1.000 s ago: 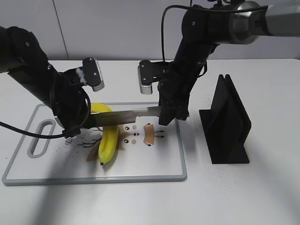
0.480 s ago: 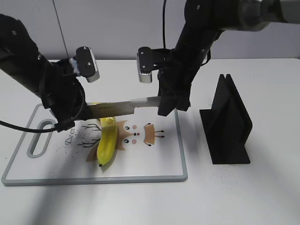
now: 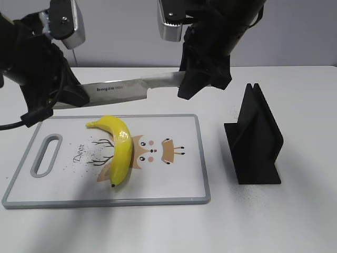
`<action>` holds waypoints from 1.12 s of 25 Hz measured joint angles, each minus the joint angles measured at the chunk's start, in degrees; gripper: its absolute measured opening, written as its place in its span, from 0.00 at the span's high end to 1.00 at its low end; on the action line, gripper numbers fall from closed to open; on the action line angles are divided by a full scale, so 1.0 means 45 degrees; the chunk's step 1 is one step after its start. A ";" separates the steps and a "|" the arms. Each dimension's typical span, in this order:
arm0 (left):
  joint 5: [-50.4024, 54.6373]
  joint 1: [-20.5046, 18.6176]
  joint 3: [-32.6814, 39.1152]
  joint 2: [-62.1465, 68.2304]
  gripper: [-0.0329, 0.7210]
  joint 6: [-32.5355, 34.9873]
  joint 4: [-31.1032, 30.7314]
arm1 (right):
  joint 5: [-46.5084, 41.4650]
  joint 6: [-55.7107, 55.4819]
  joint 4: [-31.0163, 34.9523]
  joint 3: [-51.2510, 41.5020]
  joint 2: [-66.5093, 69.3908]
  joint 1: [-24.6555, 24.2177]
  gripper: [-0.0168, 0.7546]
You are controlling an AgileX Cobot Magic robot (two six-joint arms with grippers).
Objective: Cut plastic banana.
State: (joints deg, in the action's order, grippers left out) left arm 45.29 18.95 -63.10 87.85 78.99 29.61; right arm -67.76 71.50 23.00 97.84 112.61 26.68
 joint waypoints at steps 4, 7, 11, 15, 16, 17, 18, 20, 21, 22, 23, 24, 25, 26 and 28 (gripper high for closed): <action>0.0065 0.0000 0.0018 -0.0138 0.92 0.0000 -0.0024 | -0.0062 0.0000 0.0066 0.0000 -0.0016 0.0000 0.77; -0.0096 -0.0029 0.0016 -0.0167 0.78 -0.0075 -0.0052 | -0.0235 -0.0171 0.0010 0.0000 -0.0016 0.0000 0.77; -0.0353 -0.0096 0.0016 -0.0225 0.41 -0.0178 -0.0177 | -0.0326 -0.0323 -0.0500 -0.0045 0.0005 -0.0135 0.77; -0.0912 -0.0096 0.0016 -0.0234 0.19 -0.0247 -0.0214 | -0.0340 -0.0728 -0.0625 -0.0045 0.0005 -0.0136 0.77; -0.1133 -0.0106 0.0016 -0.0269 0.18 -0.0400 -0.0225 | -0.0352 -0.1091 -0.0730 -0.0045 0.0005 -0.0136 0.77; -0.1364 -0.0120 0.0016 -0.0347 0.17 -0.0615 -0.0256 | -0.0352 -0.1426 -0.0886 -0.0045 0.0005 -0.0136 0.77; -0.1566 -0.0137 0.0016 -0.0474 0.16 -0.0940 -0.0297 | -0.0352 -0.1847 -0.1108 -0.0045 0.0005 -0.0136 0.77; -0.2049 -0.0258 0.0016 -0.0807 0.16 -0.2067 -0.0375 | -0.0361 -0.2722 -0.1563 -0.0045 0.0005 -0.0136 0.77; -0.2279 -0.0376 0.0016 -0.0955 0.16 -0.2782 -0.0525 | -0.0361 -0.3330 -0.1842 -0.0045 0.0005 -0.0136 0.77; -0.2445 -0.0538 0.0016 -0.1118 0.16 -0.3743 -0.0799 | -0.0393 -0.3991 -0.2124 -0.0002 0.0005 -0.0136 0.77; -0.2548 -0.0747 0.0016 -0.1259 0.16 -0.4762 -0.1075 | -0.0421 -0.4681 -0.2381 0.0081 0.0005 -0.0136 0.77; -0.2549 -0.0956 0.0016 -0.1360 0.16 -0.5587 -0.1438 | -0.0444 -0.5245 -0.2545 0.0239 0.0009 -0.0136 0.77; -0.2450 -0.1230 0.0016 -0.1459 0.16 -0.6560 -0.1802 | -0.0444 -0.5877 -0.2664 0.0457 0.0009 -0.0136 0.77; -0.2209 -0.1522 -0.0022 -0.1520 0.16 -0.7549 -0.2126 | -0.0458 -0.6482 -0.2715 0.0706 0.0009 -0.0136 0.77; -0.1286 -0.2080 -0.0251 -0.1547 0.16 -0.9504 -0.2933 | -0.0458 -0.7477 -0.2742 0.1182 0.0009 -0.0136 0.77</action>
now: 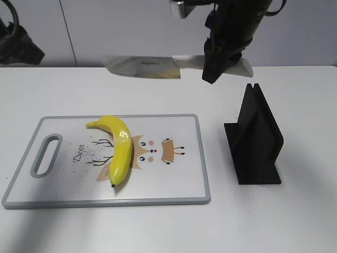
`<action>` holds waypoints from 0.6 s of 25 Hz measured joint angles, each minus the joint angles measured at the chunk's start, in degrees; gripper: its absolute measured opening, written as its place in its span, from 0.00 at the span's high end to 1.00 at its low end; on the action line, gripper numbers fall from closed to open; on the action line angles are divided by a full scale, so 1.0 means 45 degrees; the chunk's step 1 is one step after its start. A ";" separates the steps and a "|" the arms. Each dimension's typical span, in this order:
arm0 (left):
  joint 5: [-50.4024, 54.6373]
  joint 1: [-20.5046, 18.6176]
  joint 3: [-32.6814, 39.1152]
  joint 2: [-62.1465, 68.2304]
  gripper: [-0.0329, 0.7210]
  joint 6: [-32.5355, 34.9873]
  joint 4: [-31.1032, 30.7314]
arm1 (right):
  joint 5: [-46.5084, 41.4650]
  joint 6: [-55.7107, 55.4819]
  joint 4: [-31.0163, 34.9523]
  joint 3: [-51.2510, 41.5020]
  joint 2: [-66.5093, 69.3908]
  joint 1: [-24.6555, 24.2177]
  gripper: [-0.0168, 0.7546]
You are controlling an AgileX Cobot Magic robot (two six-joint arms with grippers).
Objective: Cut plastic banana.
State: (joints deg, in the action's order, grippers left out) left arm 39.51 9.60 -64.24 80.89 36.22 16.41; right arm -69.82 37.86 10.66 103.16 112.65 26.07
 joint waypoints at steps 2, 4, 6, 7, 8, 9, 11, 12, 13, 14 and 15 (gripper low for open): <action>0.1161 -0.0560 -0.0326 0.0000 0.17 -0.2224 -0.0870 | 0.0000 -0.1099 0.0060 0.0360 0.0000 0.0000 0.77; 0.2647 -0.0992 -0.0678 0.0000 0.18 -0.3798 -0.1831 | 0.0000 -0.2249 0.0098 0.0485 -0.0042 0.0000 0.77; 0.4116 -0.1326 -0.0844 -0.0053 0.18 -0.4923 -0.2549 | -0.0012 -0.3400 0.0179 0.0482 -0.0089 0.0000 0.77; 0.4984 -0.1433 -0.0867 -0.0070 0.18 -0.5255 -0.2806 | -0.0012 -0.3920 0.0275 0.0482 -0.0128 0.0000 0.77; 0.5663 -0.1537 -0.0867 -0.0092 0.18 -0.5534 -0.2974 | -0.0012 -0.4292 0.0440 0.0440 -0.0218 0.0000 0.77; 0.6202 -0.1606 -0.0867 -0.0092 0.18 -0.5690 -0.3058 | -0.0012 -0.4537 0.0643 0.0370 -0.0348 0.0000 0.77; 0.6552 -0.1645 -0.0796 -0.0219 0.18 -0.5836 -0.3098 | -0.0012 -0.4770 0.1192 -0.0011 -0.0697 0.0000 0.77; 0.6599 -0.1645 -0.0656 -0.0428 0.18 -0.5861 -0.3039 | -0.0012 -0.4934 0.1374 -0.0305 -0.0942 0.0000 0.77; 0.6600 -0.1645 -0.0484 -0.0725 0.18 -0.5865 -0.2938 | -0.0012 -0.5135 0.1430 -0.0603 -0.1202 0.0000 0.77; 0.6615 -0.1645 -0.0229 -0.1040 0.18 -0.5891 -0.2816 | -0.0012 -0.5401 0.1430 -0.1020 -0.1429 0.0000 0.77; 0.6634 -0.1645 0.0059 -0.1475 0.18 -0.5902 -0.2742 | -0.0012 -0.5728 0.1399 -0.1483 -0.1719 0.0000 0.77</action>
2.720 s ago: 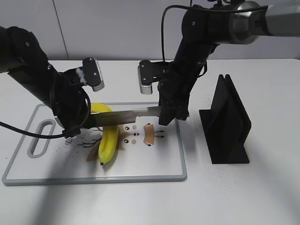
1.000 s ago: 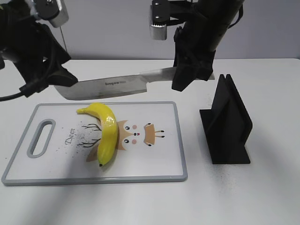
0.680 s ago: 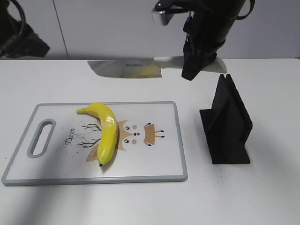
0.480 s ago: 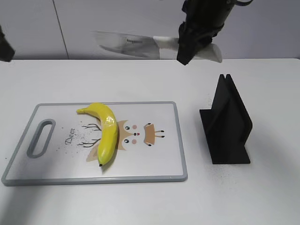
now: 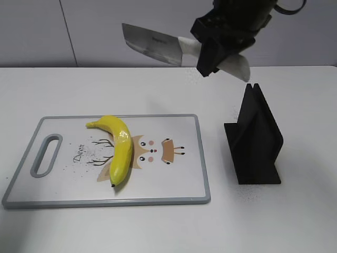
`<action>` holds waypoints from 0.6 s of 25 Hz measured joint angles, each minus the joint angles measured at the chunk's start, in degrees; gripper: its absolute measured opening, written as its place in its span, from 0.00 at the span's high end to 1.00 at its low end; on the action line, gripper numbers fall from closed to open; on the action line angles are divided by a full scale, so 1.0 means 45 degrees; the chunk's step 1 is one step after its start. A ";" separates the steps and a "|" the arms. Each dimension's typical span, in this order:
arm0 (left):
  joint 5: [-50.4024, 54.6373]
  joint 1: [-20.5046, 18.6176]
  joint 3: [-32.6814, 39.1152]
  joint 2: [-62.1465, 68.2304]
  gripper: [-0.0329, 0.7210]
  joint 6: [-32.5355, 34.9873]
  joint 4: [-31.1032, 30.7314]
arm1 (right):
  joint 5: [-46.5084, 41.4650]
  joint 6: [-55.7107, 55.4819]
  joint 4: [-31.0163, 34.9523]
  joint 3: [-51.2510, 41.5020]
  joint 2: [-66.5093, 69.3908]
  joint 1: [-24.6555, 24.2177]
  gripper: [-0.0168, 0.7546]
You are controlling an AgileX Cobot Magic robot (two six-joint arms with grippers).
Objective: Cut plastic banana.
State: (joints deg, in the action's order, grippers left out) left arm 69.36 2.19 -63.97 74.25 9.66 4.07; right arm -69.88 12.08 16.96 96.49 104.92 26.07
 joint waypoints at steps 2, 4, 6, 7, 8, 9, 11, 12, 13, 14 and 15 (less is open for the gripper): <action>0.0039 0.0000 0.0585 -0.1002 0.18 0.0000 0.0048 | 0.0194 -0.0754 -0.0098 -0.0951 -0.0651 0.0000 0.77; 0.0039 0.0000 0.1259 -0.1989 0.18 0.0000 0.0048 | 0.0857 -0.1565 -0.0190 -0.2012 -0.1307 0.0000 0.77; 0.0067 0.0000 0.1896 -0.3020 0.18 0.0000 0.0036 | 0.1740 -0.2399 -0.0408 -0.2909 -0.1985 0.0000 0.77; 0.0067 0.0000 0.2250 -0.3613 0.18 0.0000 0.0036 | 0.2098 -0.2915 -0.0657 -0.3344 -0.2347 0.0000 0.77; 0.0051 0.0000 0.2554 -0.4209 0.18 0.0000 0.0036 | 0.2351 -0.3386 -0.0938 -0.3693 -0.2702 0.0000 0.77; 0.0010 0.0000 0.2924 -0.4791 0.18 0.0000 0.0036 | 0.2586 -0.3936 -0.1328 -0.4081 -0.2986 0.0000 0.77; -0.0169 0.0000 0.3688 -0.5860 0.18 0.0000 0.0036 | 0.2861 -0.4871 -0.2179 -0.4764 -0.3636 0.0000 0.77; -0.0288 0.0000 0.4014 -0.6441 0.18 0.0000 0.0036 | 0.2934 -0.5253 -0.2560 -0.5022 -0.3942 0.0000 0.77; -0.0425 0.0000 0.4393 -0.6936 0.18 0.0000 0.0036 | 0.2960 -0.5716 -0.3031 -0.5301 -0.4186 0.0000 0.77; -0.0528 0.0000 0.4760 -0.7532 0.18 0.0000 0.0036 | 0.2973 -0.6180 -0.3489 -0.5558 -0.4477 0.0000 0.77; -0.0590 0.0000 0.5099 -0.8124 0.18 0.0000 0.0036 | 0.3006 -0.6557 -0.3870 -0.5770 -0.4767 0.0000 0.77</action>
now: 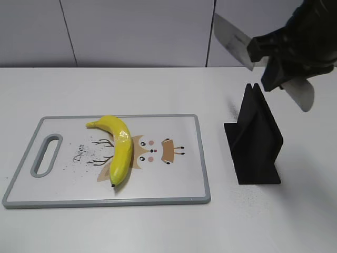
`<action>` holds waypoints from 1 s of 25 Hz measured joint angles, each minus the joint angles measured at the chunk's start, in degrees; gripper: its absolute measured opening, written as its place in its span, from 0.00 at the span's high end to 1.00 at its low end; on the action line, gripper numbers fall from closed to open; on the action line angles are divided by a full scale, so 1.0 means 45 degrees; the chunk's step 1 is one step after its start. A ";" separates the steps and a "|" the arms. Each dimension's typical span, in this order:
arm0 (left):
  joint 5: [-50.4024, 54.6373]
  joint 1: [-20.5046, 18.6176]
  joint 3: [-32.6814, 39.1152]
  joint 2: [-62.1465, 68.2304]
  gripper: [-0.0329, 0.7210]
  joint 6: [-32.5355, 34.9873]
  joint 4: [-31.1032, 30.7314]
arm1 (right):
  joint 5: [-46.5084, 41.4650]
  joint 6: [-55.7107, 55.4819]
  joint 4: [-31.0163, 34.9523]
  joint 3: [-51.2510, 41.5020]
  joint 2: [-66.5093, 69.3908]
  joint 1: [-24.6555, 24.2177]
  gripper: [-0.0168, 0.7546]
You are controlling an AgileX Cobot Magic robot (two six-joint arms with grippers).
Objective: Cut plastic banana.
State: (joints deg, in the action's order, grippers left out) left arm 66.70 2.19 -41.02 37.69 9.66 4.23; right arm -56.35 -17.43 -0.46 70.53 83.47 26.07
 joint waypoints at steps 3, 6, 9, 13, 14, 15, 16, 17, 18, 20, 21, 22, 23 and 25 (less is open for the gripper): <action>-0.0096 0.0000 0.0834 -0.1601 0.18 0.0000 0.0000 | 0.0028 -0.1215 -0.1109 -0.0751 -0.0784 0.0000 0.77; -0.0156 0.0000 0.1400 -0.3030 0.18 0.0000 0.0000 | 0.0214 -0.1897 -0.1499 -0.1500 -0.1446 0.0000 0.77; -0.0173 0.0000 0.1719 -0.4275 0.18 0.0000 0.0036 | 0.0562 -0.2310 -0.1528 -0.2277 -0.1875 0.0000 0.77; -0.0661 0.0000 0.2057 -0.5833 0.18 0.0000 0.0075 | 0.1135 -0.2672 -0.1500 -0.3041 -0.2100 0.0000 0.77; -0.0790 0.0000 0.2202 -0.6233 0.18 0.0000 0.0086 | 0.1222 -0.2697 -0.1486 -0.3133 -0.2113 0.0000 0.77; -0.0954 0.0000 0.2351 -0.6606 0.18 0.0000 0.0101 | 0.1312 -0.2725 -0.1473 -0.3215 -0.2113 0.0000 0.77; -0.0995 0.0000 0.2513 -0.6896 0.18 0.0000 0.0101 | 0.1435 -0.2736 -0.1471 -0.3272 -0.2113 0.0000 0.77; -0.0995 0.0000 0.2626 -0.7203 0.18 0.0000 0.0101 | 0.1530 -0.2748 -0.1471 -0.3285 -0.2113 0.0000 0.77; -0.0978 0.0000 0.2689 -0.7463 0.18 0.0000 0.0114 | 0.1700 -0.2751 -0.1459 -0.3289 -0.2113 0.0000 0.77; -0.0946 0.0000 0.2733 -0.7836 0.19 0.0000 0.0114 | 0.2208 -0.2751 -0.1459 -0.3300 -0.2113 0.0000 0.77; -0.0933 0.0000 0.2749 -0.8000 0.19 0.0000 0.0114 | 0.2443 -0.2756 -0.1459 -0.3300 -0.2074 0.0000 0.77; -0.0911 0.0000 0.2774 -0.8138 0.19 0.0000 0.0129 | 0.2618 -0.2772 -0.1459 -0.3300 -0.2018 0.0000 0.77; -0.0910 0.0000 0.2816 -0.8259 0.20 0.0000 0.0128 | 0.2706 -0.2805 -0.1459 -0.3300 -0.1907 0.0000 0.77; -0.0881 0.0000 0.2848 -0.8405 0.21 0.0000 0.0142 | 0.2757 -0.2820 -0.1510 -0.3300 -0.1582 0.0000 0.77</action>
State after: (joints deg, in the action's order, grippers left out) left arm 62.74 2.19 -28.21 -0.13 9.66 4.87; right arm -43.94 -30.12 -7.25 55.68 76.35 26.07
